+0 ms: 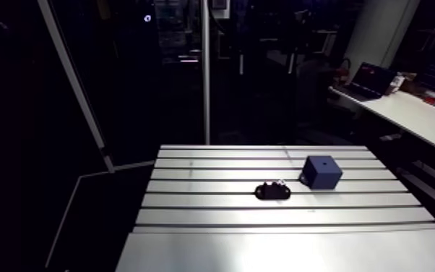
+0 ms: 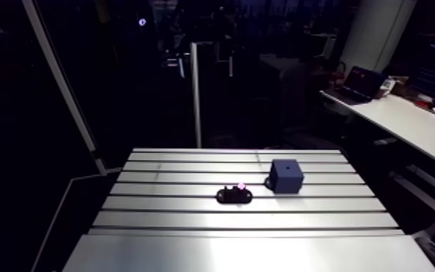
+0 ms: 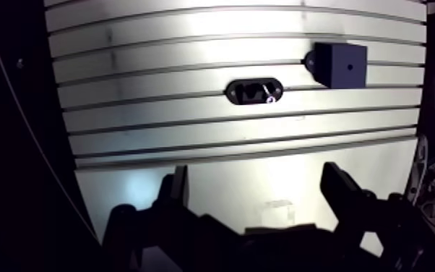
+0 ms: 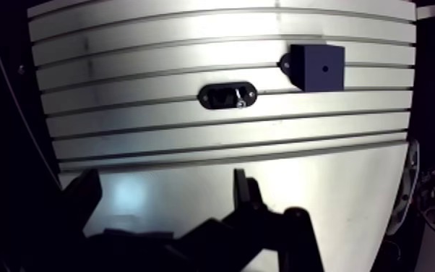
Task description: Pick up the M10 bolt and insert it into the hole until fully seated.
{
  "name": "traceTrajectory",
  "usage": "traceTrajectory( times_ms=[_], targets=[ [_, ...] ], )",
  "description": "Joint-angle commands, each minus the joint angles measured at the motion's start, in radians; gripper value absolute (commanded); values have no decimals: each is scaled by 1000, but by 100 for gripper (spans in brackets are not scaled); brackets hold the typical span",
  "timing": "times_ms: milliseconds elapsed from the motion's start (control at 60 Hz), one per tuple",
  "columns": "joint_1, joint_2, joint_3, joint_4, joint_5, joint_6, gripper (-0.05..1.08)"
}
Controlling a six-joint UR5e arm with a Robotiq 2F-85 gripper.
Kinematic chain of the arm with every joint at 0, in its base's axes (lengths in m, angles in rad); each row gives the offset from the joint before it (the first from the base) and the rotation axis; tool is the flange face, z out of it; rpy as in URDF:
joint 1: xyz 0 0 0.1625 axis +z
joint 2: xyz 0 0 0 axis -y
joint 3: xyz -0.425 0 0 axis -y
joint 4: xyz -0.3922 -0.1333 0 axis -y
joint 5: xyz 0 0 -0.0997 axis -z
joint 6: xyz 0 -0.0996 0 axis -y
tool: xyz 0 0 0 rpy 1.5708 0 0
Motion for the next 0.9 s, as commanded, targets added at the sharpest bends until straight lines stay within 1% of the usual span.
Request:
traceTrajectory(
  times_ms=[17,500,683,783,900],
  targets=[
    [-14,58,-75,-34,26,-100,0],
    [-12,58,-71,-35,26,-100,0],
    [-23,58,-57,-40,23,-103,1],
    [-23,58,-37,-74,22,-124,0],
    [-36,48,9,-148,20,-144,1]
  ],
)
